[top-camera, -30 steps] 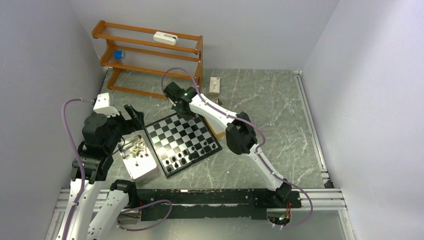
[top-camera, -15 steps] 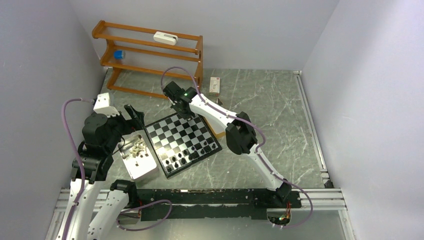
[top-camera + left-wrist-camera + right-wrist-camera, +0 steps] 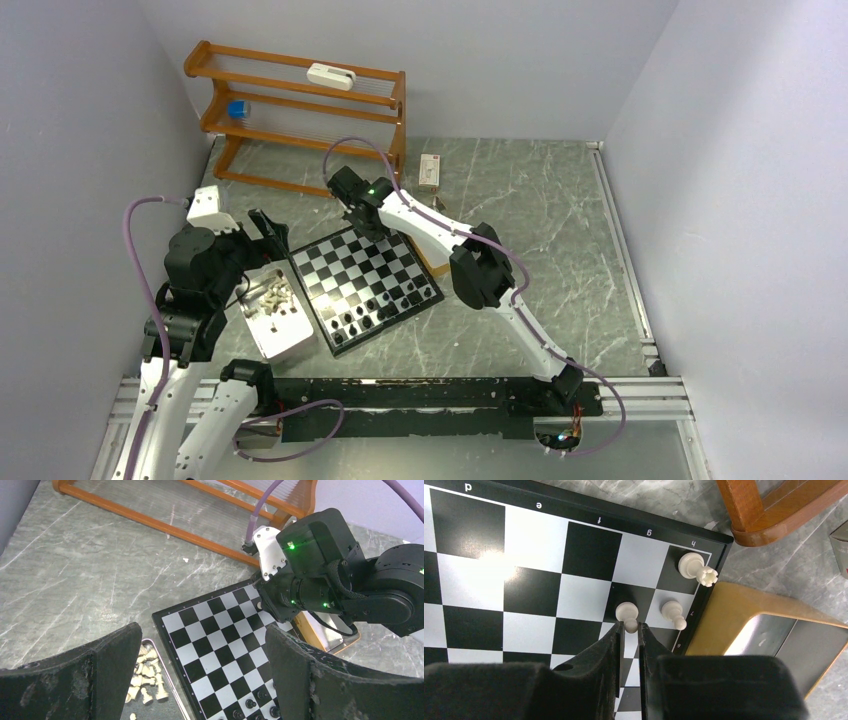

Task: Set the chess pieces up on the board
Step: Place the chess piece on the chessboard.

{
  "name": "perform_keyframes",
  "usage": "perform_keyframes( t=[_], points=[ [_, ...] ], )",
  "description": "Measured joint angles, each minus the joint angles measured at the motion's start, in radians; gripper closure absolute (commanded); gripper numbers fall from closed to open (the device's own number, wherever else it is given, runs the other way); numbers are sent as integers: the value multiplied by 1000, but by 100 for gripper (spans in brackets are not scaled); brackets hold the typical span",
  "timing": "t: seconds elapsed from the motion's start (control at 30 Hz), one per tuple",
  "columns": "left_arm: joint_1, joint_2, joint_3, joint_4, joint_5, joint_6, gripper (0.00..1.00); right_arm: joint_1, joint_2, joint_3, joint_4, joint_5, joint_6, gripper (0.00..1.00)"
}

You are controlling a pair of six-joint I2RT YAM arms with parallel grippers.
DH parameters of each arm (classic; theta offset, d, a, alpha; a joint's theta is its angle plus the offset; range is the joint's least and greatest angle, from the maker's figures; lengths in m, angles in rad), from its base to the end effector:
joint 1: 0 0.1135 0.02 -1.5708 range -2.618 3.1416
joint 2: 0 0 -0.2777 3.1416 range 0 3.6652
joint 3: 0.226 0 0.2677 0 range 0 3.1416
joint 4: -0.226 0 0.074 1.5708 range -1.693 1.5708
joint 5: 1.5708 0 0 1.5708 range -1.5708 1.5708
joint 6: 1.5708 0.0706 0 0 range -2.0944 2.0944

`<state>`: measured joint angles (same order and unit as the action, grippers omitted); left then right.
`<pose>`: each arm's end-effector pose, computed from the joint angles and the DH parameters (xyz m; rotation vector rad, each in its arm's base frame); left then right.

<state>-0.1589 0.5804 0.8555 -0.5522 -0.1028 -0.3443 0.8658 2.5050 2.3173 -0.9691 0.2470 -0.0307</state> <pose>0.1604 -0.0184 0.3549 -0.2432 1.8381 -0.2560 0.3813 0.4215 0.1584 -1.0922 2.4314 -0.0754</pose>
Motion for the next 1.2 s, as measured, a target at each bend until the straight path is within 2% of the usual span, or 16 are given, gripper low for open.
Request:
perform_keyframes(
  t=[0.33,0.47,0.57,0.73,0.83,0.93,1.03,1.2],
  points=[
    [0,3,0,0,0,0,2,0,0,-3,8,-20,11,69],
    [0,19,0,-2,-7,-2,2,-2,-16,-16,22,-21,18,67],
    [-2,28,0,-7,-11,-5,2,-5,-40,-35,31,-10,22,62],
    [-3,26,0,-14,-14,-11,2,-13,-102,-96,61,0,38,61],
    [-3,29,-3,-13,-18,-17,2,-15,-163,-176,90,-14,57,67],
    [-5,56,-15,-14,-26,-34,2,-17,-236,-274,138,-30,81,82],
    [-6,125,-18,-19,-27,-57,2,-19,-295,-372,210,-42,104,92],
    [-6,245,-34,-24,-1,-137,2,-20,-319,-463,318,-80,134,98]
  ],
)
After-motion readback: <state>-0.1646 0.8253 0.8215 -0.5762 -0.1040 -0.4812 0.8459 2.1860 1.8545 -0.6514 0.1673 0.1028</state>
